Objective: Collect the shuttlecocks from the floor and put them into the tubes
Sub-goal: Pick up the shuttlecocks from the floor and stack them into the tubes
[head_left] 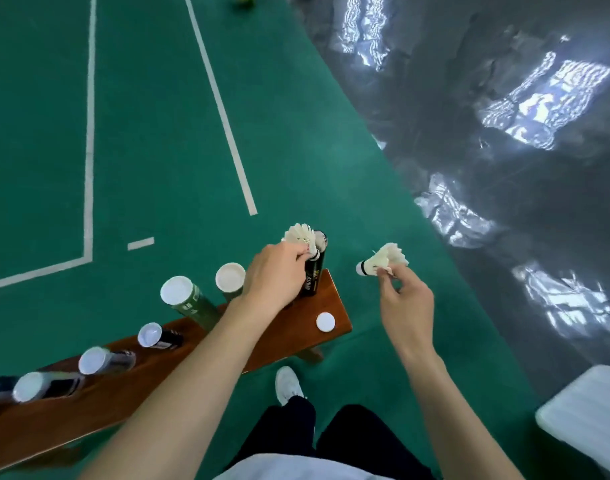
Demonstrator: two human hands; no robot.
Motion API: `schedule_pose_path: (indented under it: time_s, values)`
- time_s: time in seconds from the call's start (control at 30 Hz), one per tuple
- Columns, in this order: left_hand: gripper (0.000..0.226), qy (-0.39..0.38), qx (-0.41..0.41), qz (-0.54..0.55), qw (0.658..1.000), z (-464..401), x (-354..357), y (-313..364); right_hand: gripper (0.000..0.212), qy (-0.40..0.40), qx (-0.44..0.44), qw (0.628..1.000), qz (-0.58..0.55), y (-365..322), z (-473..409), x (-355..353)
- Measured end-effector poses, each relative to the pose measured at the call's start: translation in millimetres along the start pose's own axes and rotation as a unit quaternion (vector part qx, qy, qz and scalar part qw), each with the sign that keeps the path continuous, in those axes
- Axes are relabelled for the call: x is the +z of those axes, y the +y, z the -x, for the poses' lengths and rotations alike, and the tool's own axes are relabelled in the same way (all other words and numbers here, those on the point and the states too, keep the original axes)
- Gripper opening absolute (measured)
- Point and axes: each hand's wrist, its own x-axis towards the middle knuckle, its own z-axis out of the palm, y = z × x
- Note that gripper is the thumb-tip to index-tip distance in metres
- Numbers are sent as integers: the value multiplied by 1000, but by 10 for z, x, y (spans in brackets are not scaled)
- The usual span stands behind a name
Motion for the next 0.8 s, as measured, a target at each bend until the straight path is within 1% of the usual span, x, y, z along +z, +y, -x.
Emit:
schedule_pose_path:
  time_s: [0.1,0.3,0.4,0.57,0.63,0.8]
  values:
    - [25,-18,-3,-24,1000,-333,101,54,22,-4,9,1000,3,-39,-306,55]
    - [23,-58,-67,-77,993,-793,501,115,24,-39,4,999,-9,40,-871,161]
    - [31,-108,-100,-97,984,-925,744,143,23,-83,0,996,9,78,-1160,242]
    - [25,-160,-181,-92,966,-1056,1057,214,20,-171,-53,981,73,180,-1615,266]
    - [25,-164,-205,-82,961,-1106,1133,233,16,-198,-66,974,87,221,-1802,256]
    - [22,-141,-245,-69,957,-1225,1206,242,17,-238,-71,964,99,257,-2101,266]
